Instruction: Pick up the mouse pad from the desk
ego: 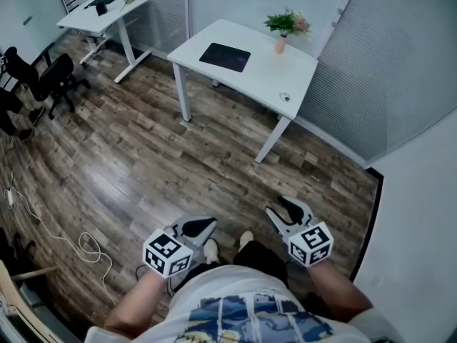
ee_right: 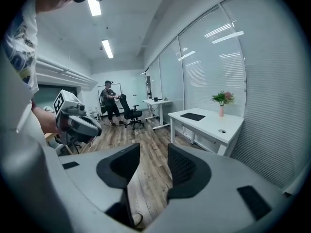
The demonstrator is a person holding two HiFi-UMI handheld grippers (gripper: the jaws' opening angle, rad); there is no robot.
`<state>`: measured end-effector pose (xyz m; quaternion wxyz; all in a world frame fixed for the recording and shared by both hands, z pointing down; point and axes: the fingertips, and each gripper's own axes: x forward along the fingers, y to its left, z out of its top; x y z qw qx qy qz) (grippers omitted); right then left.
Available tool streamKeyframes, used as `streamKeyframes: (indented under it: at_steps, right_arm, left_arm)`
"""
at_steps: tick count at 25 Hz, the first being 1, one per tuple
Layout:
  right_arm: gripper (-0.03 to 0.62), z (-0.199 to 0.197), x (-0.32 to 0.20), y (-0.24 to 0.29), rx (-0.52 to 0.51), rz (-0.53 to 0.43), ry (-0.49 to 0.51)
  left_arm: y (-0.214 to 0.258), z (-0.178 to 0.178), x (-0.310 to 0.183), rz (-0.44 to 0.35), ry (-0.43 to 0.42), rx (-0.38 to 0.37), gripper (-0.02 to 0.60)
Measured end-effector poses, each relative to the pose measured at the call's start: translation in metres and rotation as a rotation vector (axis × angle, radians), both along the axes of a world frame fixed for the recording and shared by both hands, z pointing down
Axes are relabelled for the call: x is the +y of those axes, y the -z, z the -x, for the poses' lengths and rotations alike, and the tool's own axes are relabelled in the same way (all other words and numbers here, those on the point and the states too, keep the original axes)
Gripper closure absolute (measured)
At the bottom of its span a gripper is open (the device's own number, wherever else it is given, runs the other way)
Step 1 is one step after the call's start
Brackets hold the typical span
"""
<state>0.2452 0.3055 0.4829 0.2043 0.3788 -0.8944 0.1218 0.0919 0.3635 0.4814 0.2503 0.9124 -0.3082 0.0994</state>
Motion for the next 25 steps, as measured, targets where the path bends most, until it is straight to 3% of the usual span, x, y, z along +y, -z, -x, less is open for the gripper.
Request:
streamKeyframes:
  at_steps: [8,18,25]
  right_arm:
    - [0.424,-0.025,-0.102,-0.001,-0.029,0.004,0.030]
    - [0.431,-0.075,-0.246,0.000,-0.072,-0.015,0.137]
    - [0.434,-0.091,-0.318,-0.014,-0.072,0.008,0.178]
  left_arm:
    - [0.003,-0.027,-0.093,0.010,0.059,-0.026,0.580]
    - [0.022,-0.089,-0.227,-0.025,0.151,-0.091,0.580]
    - [0.024,-0.113,-0.286,-0.012,0.215,-0.062,0.580]
